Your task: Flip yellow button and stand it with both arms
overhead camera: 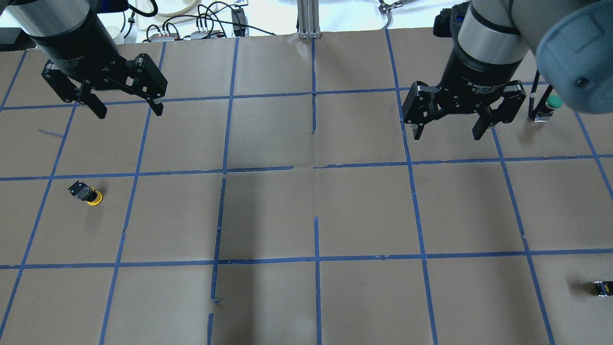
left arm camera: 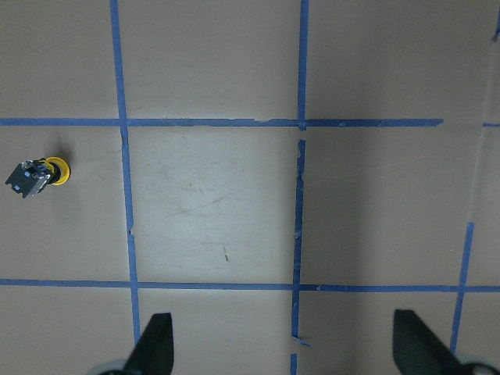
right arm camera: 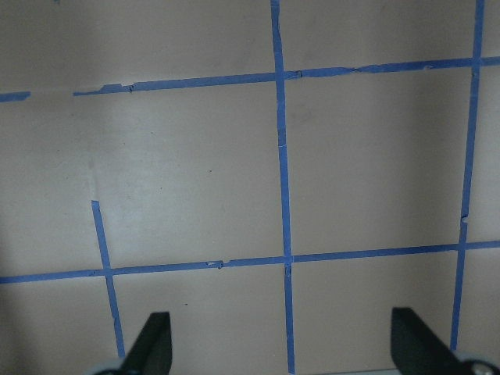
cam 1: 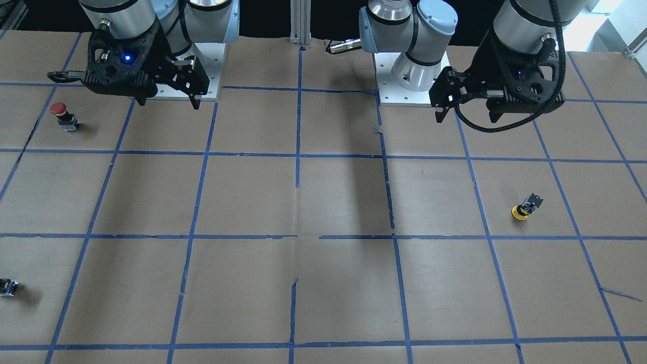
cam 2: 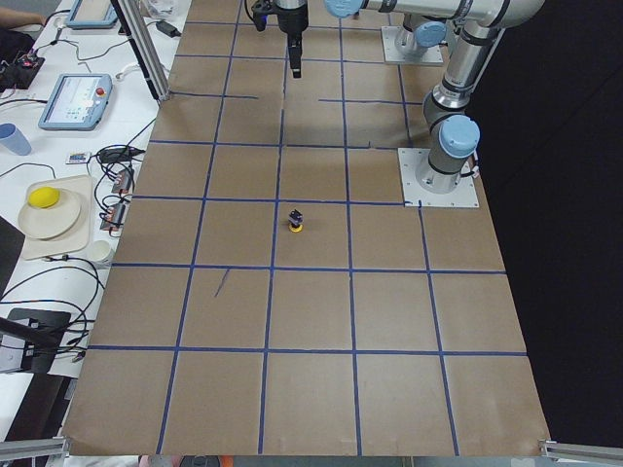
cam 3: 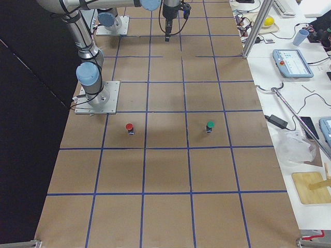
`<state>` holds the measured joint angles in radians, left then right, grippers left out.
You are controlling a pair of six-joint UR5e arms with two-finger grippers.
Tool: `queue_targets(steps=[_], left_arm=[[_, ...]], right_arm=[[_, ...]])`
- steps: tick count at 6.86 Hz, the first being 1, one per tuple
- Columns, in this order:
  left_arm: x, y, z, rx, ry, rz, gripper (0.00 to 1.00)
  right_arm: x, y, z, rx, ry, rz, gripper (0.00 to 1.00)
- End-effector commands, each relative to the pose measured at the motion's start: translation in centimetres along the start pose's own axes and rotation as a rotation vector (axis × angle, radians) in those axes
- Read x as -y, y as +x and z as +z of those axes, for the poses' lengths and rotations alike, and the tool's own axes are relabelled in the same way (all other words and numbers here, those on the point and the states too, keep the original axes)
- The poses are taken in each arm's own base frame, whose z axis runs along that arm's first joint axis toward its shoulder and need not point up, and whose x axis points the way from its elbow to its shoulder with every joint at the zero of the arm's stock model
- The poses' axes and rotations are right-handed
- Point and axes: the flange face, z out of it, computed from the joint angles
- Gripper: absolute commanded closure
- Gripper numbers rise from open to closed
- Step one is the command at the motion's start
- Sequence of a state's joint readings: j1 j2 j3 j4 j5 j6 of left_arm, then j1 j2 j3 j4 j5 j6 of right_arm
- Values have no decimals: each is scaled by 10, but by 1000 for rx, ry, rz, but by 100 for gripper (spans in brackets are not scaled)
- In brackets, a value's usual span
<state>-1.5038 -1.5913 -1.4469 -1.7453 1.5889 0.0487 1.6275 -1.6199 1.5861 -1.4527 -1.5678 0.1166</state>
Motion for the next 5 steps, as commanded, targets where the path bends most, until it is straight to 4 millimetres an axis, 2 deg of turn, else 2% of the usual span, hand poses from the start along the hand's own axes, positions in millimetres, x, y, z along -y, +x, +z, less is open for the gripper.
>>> queue_targets(steps=[1,2,4,5], left_arm=[[0,0,1,0,-1,9,0],[-1,-1,-4,-3,7,6,0],[-1,-1,1,2,-1,27,0],[4,-16,16,29,-37,108,0]], right_arm=[[0,0,0,0,0,0,0],[0,0,0,0,0,0,0],[0,0,0,0,0,0,0],[1,0,1,0,-2,0,0]])
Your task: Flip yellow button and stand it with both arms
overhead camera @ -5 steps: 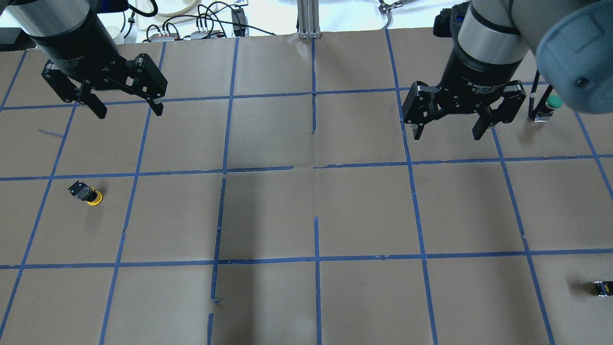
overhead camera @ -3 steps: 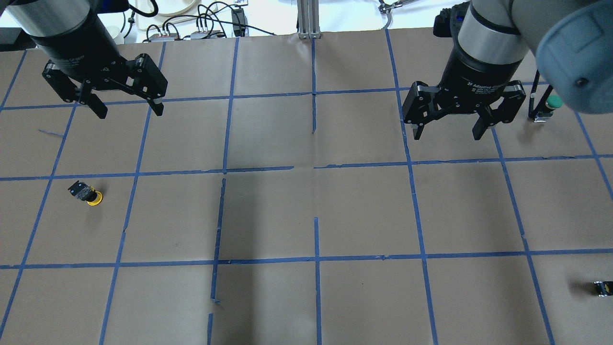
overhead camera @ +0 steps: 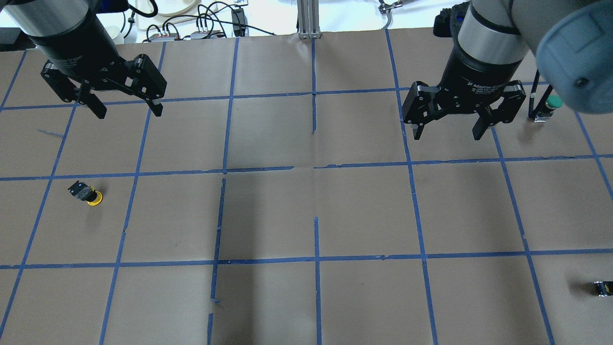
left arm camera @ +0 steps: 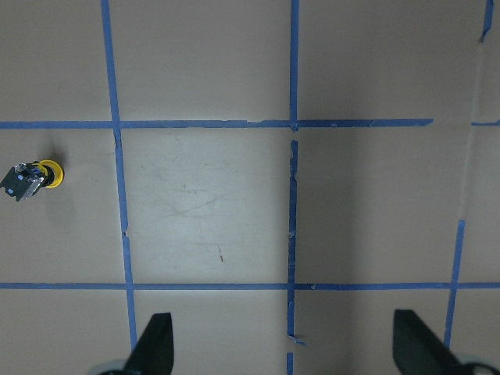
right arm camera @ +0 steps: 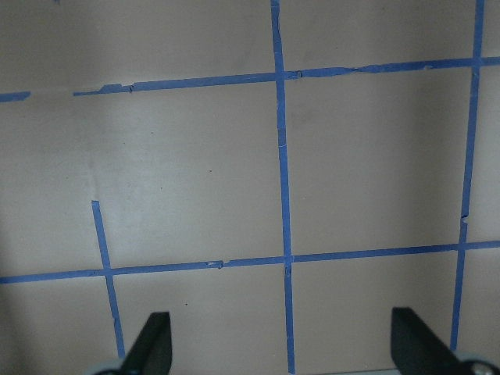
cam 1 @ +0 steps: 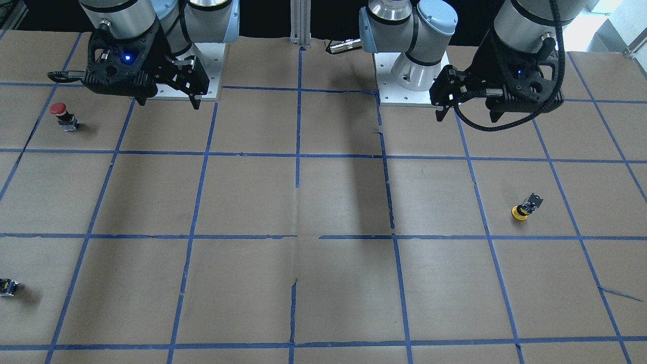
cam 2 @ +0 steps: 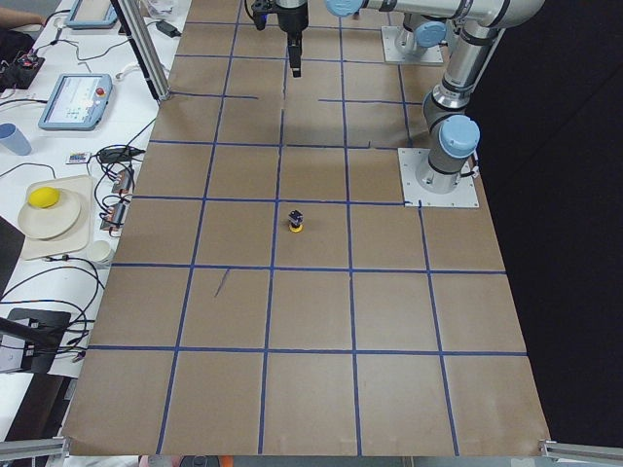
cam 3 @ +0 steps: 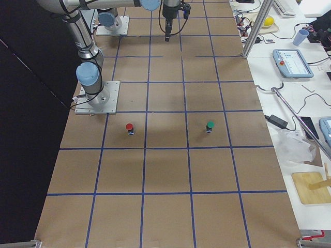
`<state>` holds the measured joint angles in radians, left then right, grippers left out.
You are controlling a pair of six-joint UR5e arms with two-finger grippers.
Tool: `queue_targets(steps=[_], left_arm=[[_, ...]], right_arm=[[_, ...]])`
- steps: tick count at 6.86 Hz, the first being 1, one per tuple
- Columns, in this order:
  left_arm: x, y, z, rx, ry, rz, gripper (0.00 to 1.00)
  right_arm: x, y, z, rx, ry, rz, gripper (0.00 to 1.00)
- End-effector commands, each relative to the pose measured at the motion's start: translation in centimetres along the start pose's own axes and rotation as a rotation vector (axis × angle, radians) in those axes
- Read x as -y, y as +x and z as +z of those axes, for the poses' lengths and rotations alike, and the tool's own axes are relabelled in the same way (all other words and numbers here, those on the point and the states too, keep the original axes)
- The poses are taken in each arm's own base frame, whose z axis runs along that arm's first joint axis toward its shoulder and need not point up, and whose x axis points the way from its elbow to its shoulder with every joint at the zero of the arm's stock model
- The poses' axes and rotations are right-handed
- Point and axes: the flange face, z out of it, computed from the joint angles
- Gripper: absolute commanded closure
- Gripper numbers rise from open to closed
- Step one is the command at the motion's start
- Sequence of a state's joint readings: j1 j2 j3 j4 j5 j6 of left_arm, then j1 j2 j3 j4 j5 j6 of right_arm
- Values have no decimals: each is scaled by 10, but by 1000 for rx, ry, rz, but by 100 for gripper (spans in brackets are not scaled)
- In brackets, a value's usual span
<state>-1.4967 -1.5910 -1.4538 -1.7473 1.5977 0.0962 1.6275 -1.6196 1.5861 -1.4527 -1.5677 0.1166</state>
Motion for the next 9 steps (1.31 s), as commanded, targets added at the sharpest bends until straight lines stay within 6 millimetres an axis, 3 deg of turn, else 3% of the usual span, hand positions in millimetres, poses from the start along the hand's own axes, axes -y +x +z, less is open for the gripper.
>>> queue_targets(steps=[1,2,3,6,7,9], left_arm=[[36,-65,34,37,-33,125,0],[57,-137,49,20,-18,47,0],[64,-165,83,-7,-76,93,0],[84,-196,140,-15,-87,351,0],[77,-214,157,-4,-108,431,0],[55,-281,201,37,-43,453,0]], right_arm=[[0,0,1,0,-1,0,0],[0,0,1,0,-1,0,0],[0,0,0,0,0,0,0],[0,0,0,0,0,0,0],[0,0,0,0,0,0,0],[0,0,0,0,0,0,0]])
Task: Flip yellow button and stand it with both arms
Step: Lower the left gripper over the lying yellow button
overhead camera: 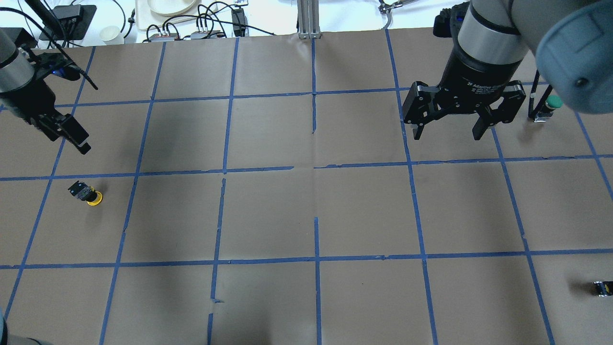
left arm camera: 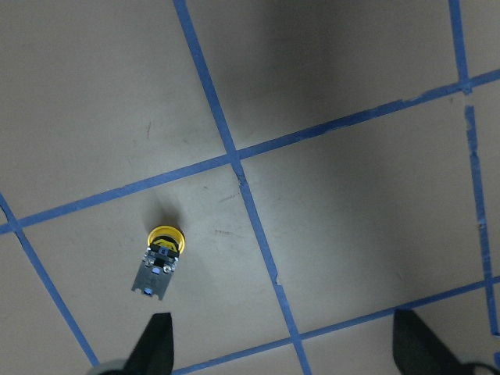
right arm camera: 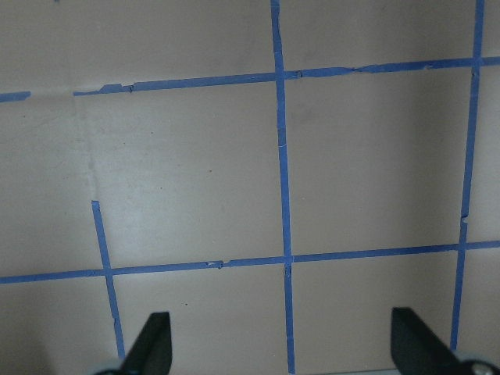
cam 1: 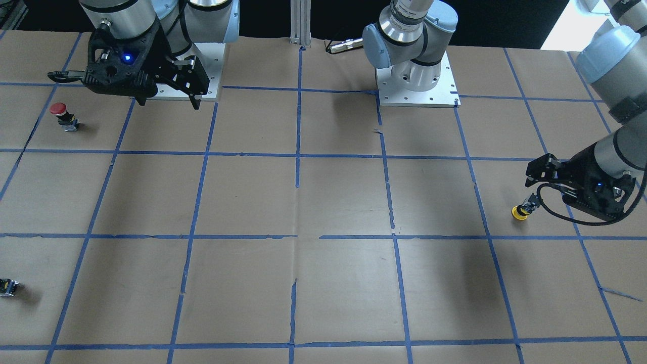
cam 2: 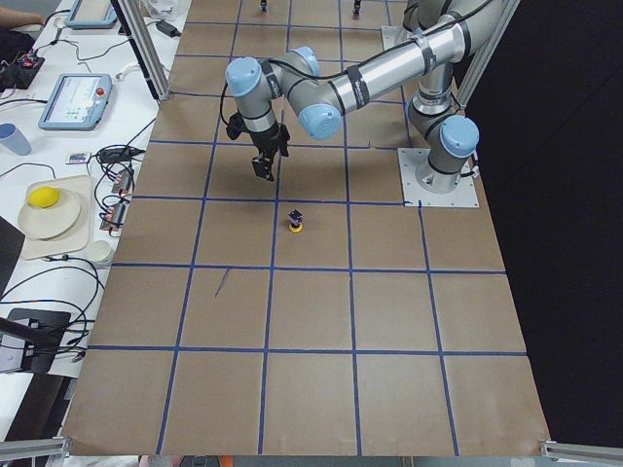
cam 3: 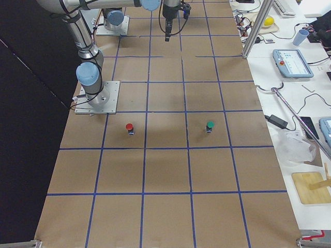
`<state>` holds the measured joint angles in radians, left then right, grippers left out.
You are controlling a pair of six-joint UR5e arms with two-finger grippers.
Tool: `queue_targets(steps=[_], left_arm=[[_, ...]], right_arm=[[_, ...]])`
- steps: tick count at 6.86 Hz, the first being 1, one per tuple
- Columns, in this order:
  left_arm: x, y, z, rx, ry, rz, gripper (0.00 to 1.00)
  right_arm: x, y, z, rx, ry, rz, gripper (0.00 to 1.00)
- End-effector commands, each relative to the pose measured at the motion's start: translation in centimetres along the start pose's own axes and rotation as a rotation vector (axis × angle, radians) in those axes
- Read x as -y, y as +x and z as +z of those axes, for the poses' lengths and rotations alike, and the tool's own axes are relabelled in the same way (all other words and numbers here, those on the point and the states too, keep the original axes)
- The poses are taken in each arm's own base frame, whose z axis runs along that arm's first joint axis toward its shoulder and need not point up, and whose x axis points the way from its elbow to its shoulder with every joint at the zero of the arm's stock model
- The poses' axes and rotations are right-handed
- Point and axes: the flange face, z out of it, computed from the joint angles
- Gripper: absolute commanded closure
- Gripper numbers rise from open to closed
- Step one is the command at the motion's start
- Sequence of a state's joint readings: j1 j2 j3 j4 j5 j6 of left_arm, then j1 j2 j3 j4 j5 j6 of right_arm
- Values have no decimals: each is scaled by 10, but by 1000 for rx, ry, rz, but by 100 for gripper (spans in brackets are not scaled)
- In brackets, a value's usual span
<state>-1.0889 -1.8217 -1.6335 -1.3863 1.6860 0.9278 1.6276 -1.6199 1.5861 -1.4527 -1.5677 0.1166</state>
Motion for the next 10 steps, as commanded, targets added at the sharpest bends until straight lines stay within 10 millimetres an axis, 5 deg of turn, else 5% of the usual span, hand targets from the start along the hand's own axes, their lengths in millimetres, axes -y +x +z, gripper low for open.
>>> queue_targets(steps=[1,6,10], left_arm=[[-27,-27,42,105,61,69,0],[-41,-2,115,77,103,242,1],[-44,-8,122,82,156,271,6]], right_arm=[[0,0,0,0,0,0,0],[1,0,1,0,-2,0,0],[3,2,-1,1,4,5,0]])
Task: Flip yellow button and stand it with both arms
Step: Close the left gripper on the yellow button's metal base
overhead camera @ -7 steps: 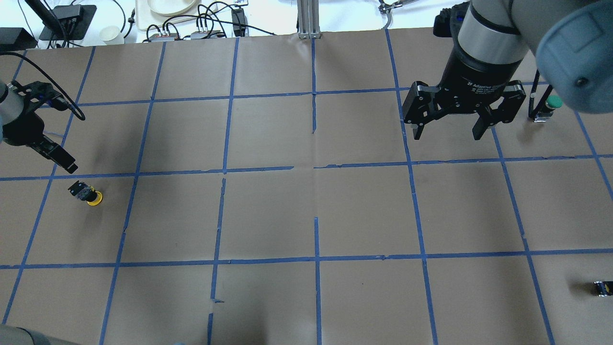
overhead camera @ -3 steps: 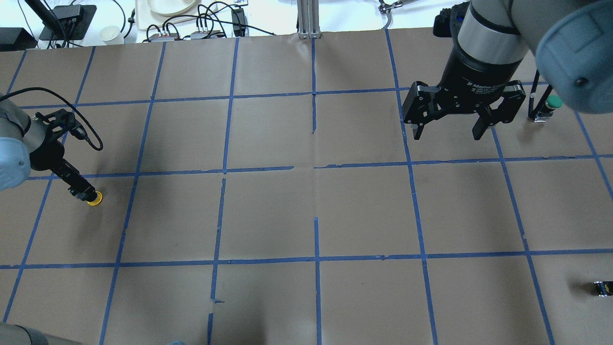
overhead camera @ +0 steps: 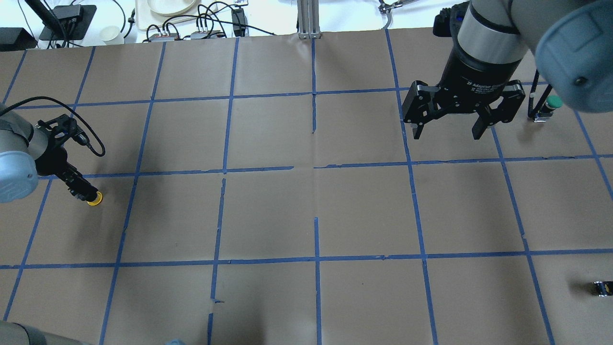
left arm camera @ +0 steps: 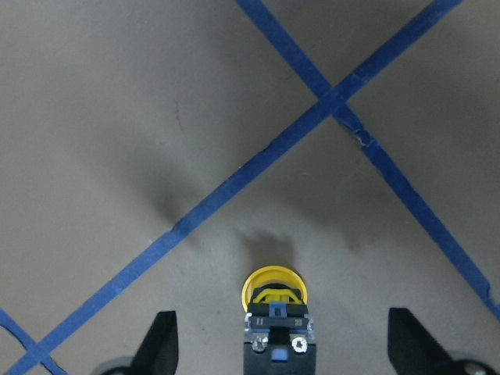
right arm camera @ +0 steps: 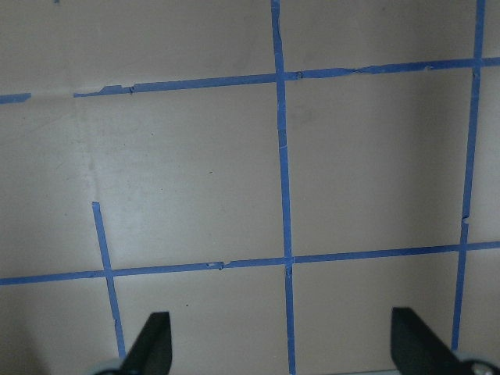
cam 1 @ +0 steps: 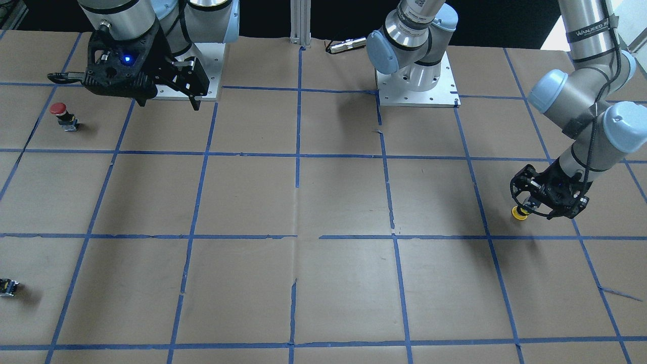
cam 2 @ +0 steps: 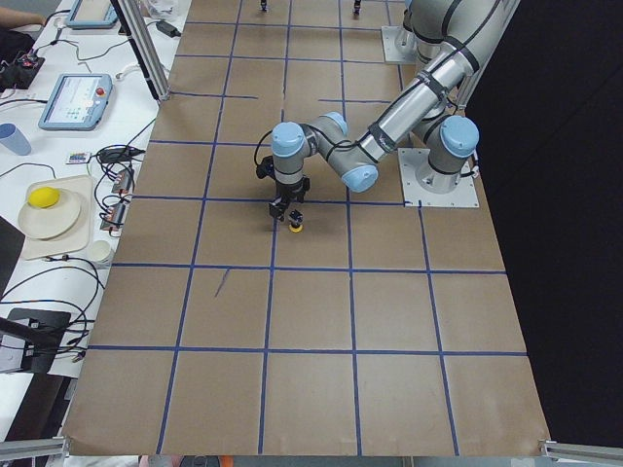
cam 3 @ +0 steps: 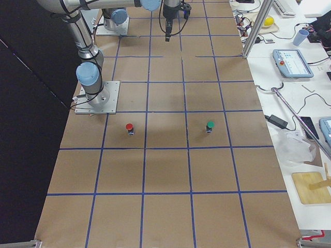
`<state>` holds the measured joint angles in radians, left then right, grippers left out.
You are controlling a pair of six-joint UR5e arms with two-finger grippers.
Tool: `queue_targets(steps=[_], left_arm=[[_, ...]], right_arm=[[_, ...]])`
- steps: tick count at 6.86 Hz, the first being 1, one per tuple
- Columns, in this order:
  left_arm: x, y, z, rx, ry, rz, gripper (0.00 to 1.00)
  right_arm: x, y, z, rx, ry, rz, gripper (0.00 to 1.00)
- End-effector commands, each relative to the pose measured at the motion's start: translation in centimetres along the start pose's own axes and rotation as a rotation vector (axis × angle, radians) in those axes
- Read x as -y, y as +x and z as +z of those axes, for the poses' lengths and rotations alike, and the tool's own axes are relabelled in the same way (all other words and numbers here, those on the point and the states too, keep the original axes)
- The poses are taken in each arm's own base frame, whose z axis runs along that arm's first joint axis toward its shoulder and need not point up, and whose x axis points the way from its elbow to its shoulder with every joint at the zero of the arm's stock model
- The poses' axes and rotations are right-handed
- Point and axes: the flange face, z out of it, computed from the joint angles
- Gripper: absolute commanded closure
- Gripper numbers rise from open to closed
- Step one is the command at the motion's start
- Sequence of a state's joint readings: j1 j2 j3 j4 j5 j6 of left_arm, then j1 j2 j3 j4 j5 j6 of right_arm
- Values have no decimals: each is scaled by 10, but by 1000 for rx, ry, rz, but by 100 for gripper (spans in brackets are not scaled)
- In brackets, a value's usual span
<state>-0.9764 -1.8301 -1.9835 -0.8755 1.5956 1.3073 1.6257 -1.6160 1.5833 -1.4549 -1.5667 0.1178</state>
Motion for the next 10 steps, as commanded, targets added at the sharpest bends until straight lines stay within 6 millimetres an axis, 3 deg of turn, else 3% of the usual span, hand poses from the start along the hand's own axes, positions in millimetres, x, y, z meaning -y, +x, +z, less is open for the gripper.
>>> queue_targets(steps=[1,2,5,6,7,8,9,10], left_arm=[[-13,-9,3,-11,36,11,7],[-26,-14,7,-19,40,17,6],[-27,-11,12,-38,57,19,7],[-27,-10,14,-43,58,11,23],[-28,-10,14,-40,46,7,54],[-28,-10,11,-33,45,5,79],[-27,-10,8,-28,46,5,87],[-25,-6,0,-25,45,5,87]], right_arm=[[1,1,-1,1,0,2,0],[0,1,-1,-1,2,2,0],[1,1,0,-1,-1,2,0],[0,1,0,-1,1,2,0],[0,1,-1,-1,2,2,0],[0,2,-1,-1,1,3,0],[0,1,0,-1,1,2,0],[0,2,0,-1,-1,3,0]])
